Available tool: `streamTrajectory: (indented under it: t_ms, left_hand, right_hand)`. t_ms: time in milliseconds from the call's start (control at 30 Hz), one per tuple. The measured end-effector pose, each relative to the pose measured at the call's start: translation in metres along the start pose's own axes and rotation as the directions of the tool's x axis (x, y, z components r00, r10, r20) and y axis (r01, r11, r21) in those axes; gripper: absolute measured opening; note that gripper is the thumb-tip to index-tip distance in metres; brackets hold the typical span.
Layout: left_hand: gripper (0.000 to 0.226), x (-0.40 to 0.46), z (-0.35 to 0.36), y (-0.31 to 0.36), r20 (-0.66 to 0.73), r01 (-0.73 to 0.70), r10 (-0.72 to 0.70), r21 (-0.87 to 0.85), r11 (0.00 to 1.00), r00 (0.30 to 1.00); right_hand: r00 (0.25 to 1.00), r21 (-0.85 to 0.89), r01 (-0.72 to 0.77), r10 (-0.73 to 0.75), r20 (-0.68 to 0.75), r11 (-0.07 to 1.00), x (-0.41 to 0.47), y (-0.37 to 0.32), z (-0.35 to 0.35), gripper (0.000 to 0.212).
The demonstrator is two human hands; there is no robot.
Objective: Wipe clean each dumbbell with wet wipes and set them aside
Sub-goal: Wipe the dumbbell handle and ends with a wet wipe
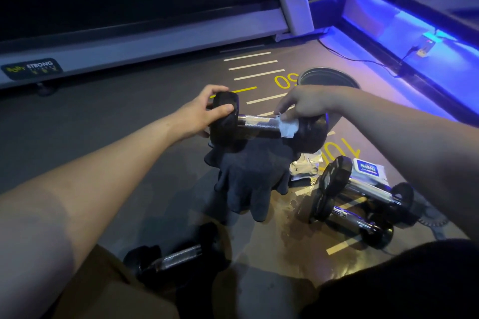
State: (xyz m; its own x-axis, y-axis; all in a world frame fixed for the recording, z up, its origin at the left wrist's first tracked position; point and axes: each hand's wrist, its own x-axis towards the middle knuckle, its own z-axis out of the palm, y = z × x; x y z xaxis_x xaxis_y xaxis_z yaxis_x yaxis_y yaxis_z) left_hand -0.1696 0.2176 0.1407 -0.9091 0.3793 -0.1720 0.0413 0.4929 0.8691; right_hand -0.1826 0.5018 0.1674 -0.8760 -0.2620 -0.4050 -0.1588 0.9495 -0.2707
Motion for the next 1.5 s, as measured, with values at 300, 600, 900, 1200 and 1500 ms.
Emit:
streamTrajectory:
  t_ms: [300, 600, 900, 1200, 1500]
  left_hand:
    - [0.045, -0.004, -0.001, -0.004, 0.016, -0.004, 0.004, -0.011, 1.000, 1.000]
    - [0.040, 0.000, 0.000, -0.004, 0.006, -0.004, 0.004, 0.009, 1.000, 1.000]
    - [0.041, -0.001, 0.001, -0.001, 0.001, -0.008, 0.008, 0.010, 1.000, 1.000]
    - [0.041, 0.002, 0.001, -0.001, 0.001, -0.009, 0.009, 0.012, 1.000, 1.000]
    - [0.042, -0.001, 0.003, 0.001, -0.021, -0.005, 0.005, 0.023, 1.000, 1.000]
  right_hand:
    - [0.991, -0.119, -0.047, 0.060, 0.117, 0.992, 0.010, -0.007, 0.000, 0.051]
    - [0.996, -0.453, -0.084, 0.060, -0.067, 0.888, 0.003, -0.010, 0.020, 0.066]
    - [0.904, -0.623, -0.148, -0.150, -0.400, 0.768, -0.010, -0.013, 0.066, 0.067]
    - [0.986, -0.424, -0.099, 0.031, -0.164, 0.900, 0.001, -0.014, 0.029, 0.079]
    - [0.997, -0.200, -0.061, 0.070, 0.035, 0.978, 0.005, -0.011, 0.010, 0.073]
